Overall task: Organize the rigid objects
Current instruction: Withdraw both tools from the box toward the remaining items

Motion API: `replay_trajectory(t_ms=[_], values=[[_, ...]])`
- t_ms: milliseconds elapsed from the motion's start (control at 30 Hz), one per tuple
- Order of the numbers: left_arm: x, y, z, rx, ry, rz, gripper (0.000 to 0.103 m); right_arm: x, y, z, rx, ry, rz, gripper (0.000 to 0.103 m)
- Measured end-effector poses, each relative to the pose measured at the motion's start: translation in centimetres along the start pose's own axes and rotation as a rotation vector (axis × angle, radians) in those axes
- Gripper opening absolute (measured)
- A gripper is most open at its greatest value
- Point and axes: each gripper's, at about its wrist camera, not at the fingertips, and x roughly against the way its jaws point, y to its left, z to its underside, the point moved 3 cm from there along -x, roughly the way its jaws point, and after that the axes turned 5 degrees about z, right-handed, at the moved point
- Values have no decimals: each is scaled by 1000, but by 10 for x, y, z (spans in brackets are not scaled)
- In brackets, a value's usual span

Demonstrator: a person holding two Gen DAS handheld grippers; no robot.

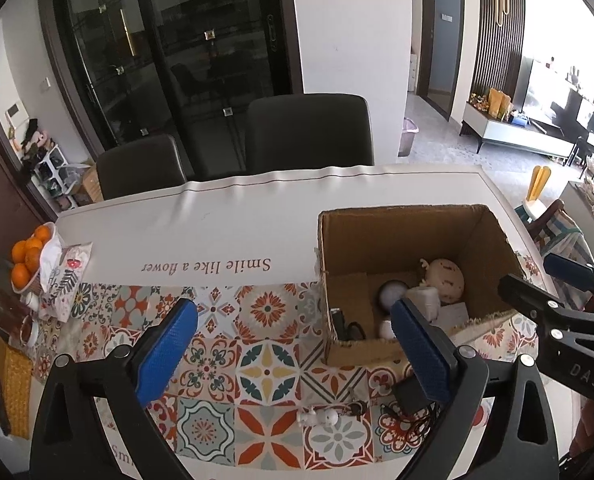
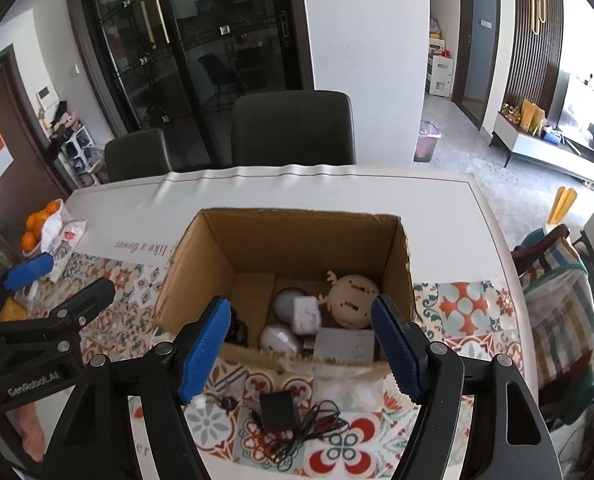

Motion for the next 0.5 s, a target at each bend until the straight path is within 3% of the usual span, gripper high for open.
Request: replay_trajectory(t_ms=[500], values=[[14, 6, 49, 48, 48, 5, 99, 17, 12, 41, 37, 3, -29, 73]])
